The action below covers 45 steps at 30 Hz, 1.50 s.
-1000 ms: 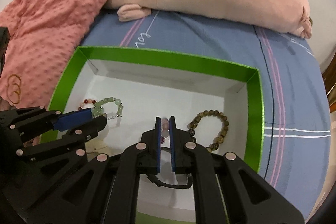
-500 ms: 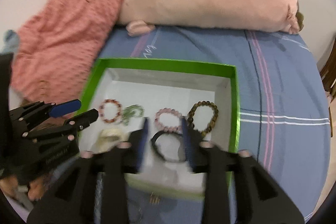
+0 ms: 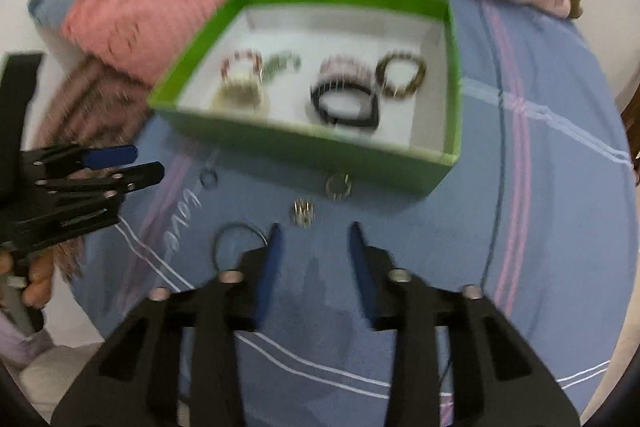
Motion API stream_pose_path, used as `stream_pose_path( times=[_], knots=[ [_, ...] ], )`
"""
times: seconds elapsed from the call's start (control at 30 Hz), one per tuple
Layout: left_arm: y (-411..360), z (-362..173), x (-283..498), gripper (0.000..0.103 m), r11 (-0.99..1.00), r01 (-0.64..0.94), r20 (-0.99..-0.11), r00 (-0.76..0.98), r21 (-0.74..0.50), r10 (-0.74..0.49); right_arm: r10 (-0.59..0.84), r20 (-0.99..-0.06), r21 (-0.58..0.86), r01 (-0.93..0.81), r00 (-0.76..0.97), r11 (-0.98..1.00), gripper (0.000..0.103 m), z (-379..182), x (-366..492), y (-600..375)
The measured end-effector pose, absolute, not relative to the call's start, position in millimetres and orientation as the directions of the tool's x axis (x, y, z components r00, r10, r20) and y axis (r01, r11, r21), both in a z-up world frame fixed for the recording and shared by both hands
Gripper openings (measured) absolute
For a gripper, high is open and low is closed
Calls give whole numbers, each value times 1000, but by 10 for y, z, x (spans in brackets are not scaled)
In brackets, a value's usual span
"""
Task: Organize jewelry
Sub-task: 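Grasp the small gold charm with the right tool while the left tool reaches the silver bangle, then close the left tool on the silver bangle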
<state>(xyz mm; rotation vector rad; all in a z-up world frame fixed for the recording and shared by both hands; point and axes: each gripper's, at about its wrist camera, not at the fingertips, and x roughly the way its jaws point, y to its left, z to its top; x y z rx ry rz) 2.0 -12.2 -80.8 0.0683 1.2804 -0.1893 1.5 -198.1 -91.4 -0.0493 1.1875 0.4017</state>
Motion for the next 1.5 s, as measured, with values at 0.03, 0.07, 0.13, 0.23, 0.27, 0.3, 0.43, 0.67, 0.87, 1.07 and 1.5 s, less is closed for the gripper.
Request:
stream_pose_path(
  times=[0.03, 0.07, 0.13, 0.23, 0.27, 0.3, 0.43, 0.67, 0.87, 1.07, 1.5],
  knots=[
    [-168, -836, -11, 49, 979, 193, -958, 264, -61, -112, 277, -911, 173, -330, 304, 928, 24, -979, 27, -1936],
    [-209, -870, -36, 50, 977, 205, -960, 256, -64, -116, 279, -912, 174, -331, 301, 927, 24, -1022, 38, -1898],
    [-267, -924, -92, 50, 973, 220, -963, 243, -65, -119, 286, -910, 179, -338, 301, 924, 24, -1078, 58, -1809],
    [-305, -987, -152, 50, 969, 235, -967, 221, -77, -131, 270, -913, 156, -351, 306, 923, 24, -1111, 98, -1694],
    [-308, -1007, -161, 50, 968, 236, -967, 215, -81, -134, 259, -916, 144, -353, 306, 925, 24, -1129, 121, -1661],
    [-309, -1025, -166, 50, 967, 237, -968, 208, -88, -139, 252, -919, 138, -351, 303, 926, 24, -1143, 145, -1660],
    [-339, -1071, -173, 50, 965, 237, -969, 188, -112, -158, 226, -930, 122, -337, 289, 934, 24, -1257, 247, -1635],
    [-380, -1183, -155, 50, 964, 241, -974, 165, -114, -157, 211, -934, 101, -351, 290, 931, 19, -1334, 265, -1571],
    [-449, -1259, -103, 40, 963, 244, -976, 154, -116, -156, 214, -931, 110, -334, 295, 936, 19, -1294, 231, -1634],
    [-490, -1287, -67, 38, 962, 257, -976, 168, -92, -138, 222, -929, 124, -316, 295, 941, 19, -1257, 175, -1720],
    [-576, -1256, -121, 4, 962, 262, -975, 183, -72, -123, 224, -925, 129, -302, 307, 945, 19, -1217, 111, -1759]
  ],
)
